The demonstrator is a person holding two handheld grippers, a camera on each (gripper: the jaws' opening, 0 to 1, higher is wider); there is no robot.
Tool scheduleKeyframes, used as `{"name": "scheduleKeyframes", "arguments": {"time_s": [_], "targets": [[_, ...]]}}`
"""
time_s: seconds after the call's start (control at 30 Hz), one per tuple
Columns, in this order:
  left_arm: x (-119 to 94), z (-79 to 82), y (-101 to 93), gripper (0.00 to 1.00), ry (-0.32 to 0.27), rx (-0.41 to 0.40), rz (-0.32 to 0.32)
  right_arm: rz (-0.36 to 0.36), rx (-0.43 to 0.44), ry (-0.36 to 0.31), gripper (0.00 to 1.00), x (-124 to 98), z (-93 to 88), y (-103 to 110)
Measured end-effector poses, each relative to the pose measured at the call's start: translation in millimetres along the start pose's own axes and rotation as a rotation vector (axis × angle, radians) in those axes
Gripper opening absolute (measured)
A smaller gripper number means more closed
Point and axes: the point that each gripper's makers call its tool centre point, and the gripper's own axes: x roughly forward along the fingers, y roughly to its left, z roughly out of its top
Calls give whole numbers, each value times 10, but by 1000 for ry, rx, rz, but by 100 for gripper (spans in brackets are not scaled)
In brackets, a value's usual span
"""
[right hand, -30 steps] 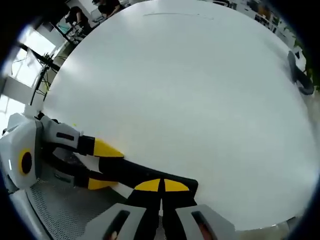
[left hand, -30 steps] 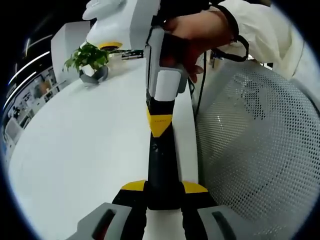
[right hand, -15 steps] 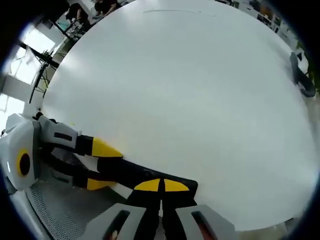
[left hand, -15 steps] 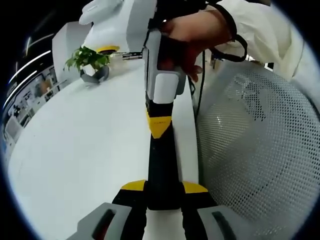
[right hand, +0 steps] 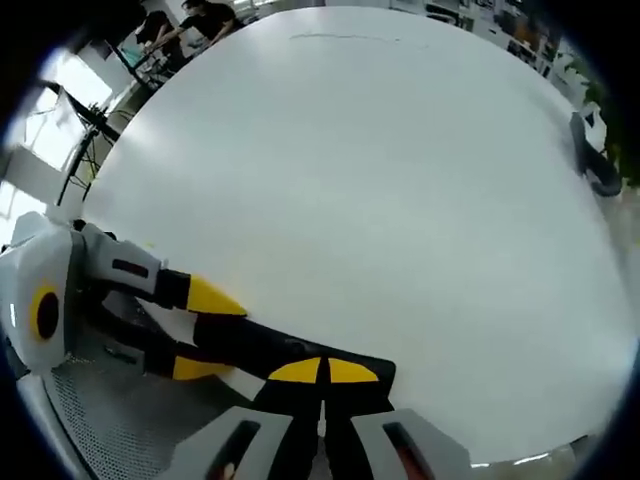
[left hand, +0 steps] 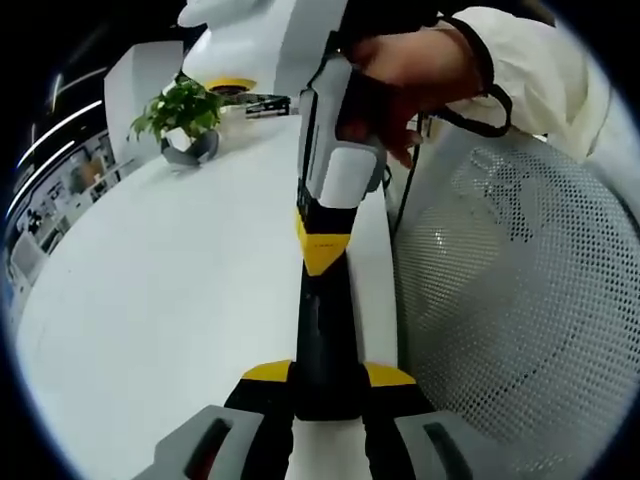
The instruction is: Press the specified remote control buttons in sequence, fully releasing each button before pressing the next.
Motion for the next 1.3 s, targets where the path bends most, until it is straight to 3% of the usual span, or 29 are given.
{"name": "scheduleKeyframes", "arguments": {"time_s": [0.43, 0.73, 1.13, 1.3], "targets": [[-4, -4, -5, 25, 3, 8, -3, 26, -40, 17, 0, -9, -68, 114], [-4, -3, -5, 25, 2, 8, -5, 69, 4, 31, 0, -18, -129, 149], [-3, 3, -7, 25, 0, 12, -7, 59, -27, 22, 0, 0, -139, 146], [-1, 5, -7, 25, 0, 15, -7, 78, 5, 21, 0, 3, -142, 130]]}}
